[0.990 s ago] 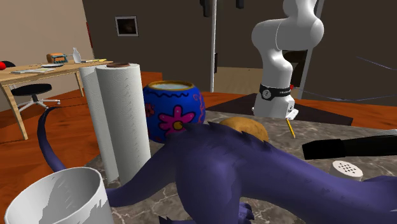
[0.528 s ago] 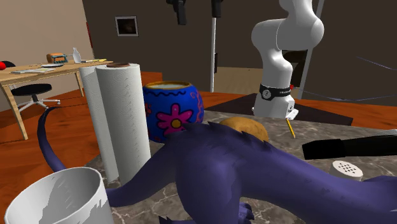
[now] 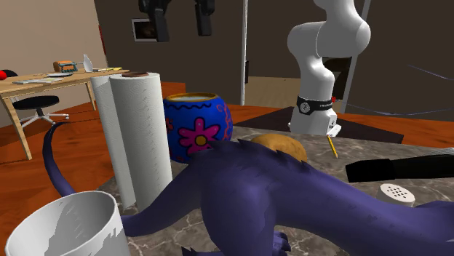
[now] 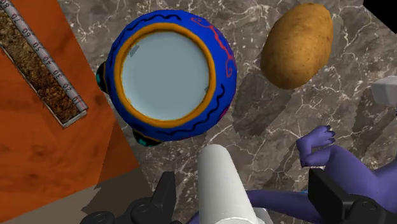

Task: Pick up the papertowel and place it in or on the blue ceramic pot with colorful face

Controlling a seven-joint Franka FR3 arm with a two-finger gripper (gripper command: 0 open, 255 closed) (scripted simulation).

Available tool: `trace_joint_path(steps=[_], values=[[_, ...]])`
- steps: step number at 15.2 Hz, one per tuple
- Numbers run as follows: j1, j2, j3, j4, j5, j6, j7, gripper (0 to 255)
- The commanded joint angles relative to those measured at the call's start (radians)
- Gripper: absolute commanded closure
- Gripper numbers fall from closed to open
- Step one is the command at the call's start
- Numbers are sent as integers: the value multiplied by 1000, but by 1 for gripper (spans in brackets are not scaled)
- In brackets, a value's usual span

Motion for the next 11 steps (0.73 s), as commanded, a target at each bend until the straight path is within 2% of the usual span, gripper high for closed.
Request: trace_joint_path(steps=[1,7,8,11], values=[[6,82,6,79,-8,1,0,0],[25,346,17,389,-37,-55,0,0],[27,369,17,419,-40,-63,0,0],[28,372,17,382,-39,-23,0,0]])
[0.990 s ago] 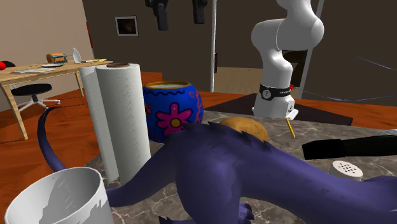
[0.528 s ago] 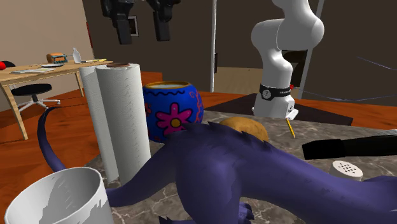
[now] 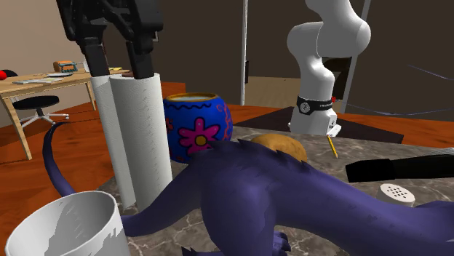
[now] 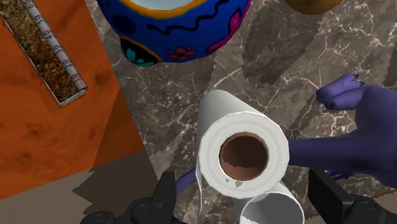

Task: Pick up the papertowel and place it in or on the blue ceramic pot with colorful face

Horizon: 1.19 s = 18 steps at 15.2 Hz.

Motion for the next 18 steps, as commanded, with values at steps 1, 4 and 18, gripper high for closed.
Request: trace_joint_path(steps=[1,4,18], values=[[1,7,0,-18,0,26,0,0],[2,12,1,-51,0,63,0,0],[2,14,1,-56,0,70,0,255]])
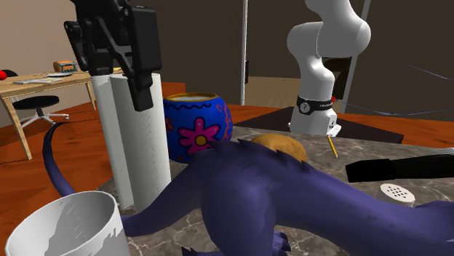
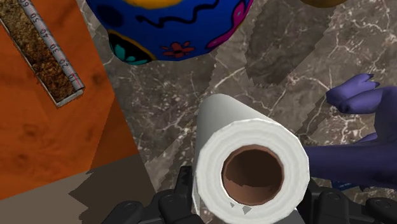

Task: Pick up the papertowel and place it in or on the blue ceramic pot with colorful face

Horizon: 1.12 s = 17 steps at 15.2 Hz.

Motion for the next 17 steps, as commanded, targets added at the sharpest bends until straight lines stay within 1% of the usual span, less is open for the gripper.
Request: trace_joint_path(steps=[1,4,17], values=[[0,0,0,0,0,0,0,255],[0,0,0,-1,0,0,0,255],[0,-23,1,140,0,-164,6,255]])
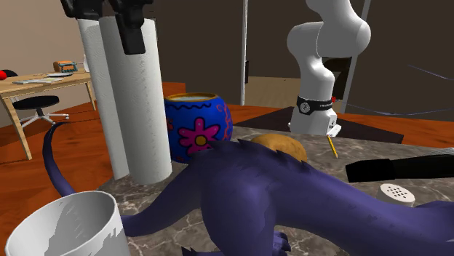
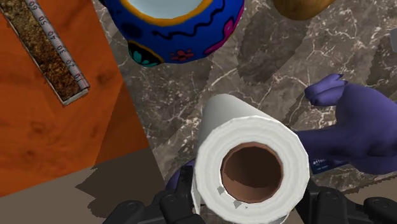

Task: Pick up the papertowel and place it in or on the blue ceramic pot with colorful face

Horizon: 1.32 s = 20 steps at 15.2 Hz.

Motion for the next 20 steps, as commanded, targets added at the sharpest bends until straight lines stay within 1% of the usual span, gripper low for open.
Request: trace_joint_path(steps=[1,12,20], values=[[-1,-2,0,24,0,-26,0,255],[0,17,0,200,-1,-184,6,255],[1,63,1,381,-2,-318,11,255]])
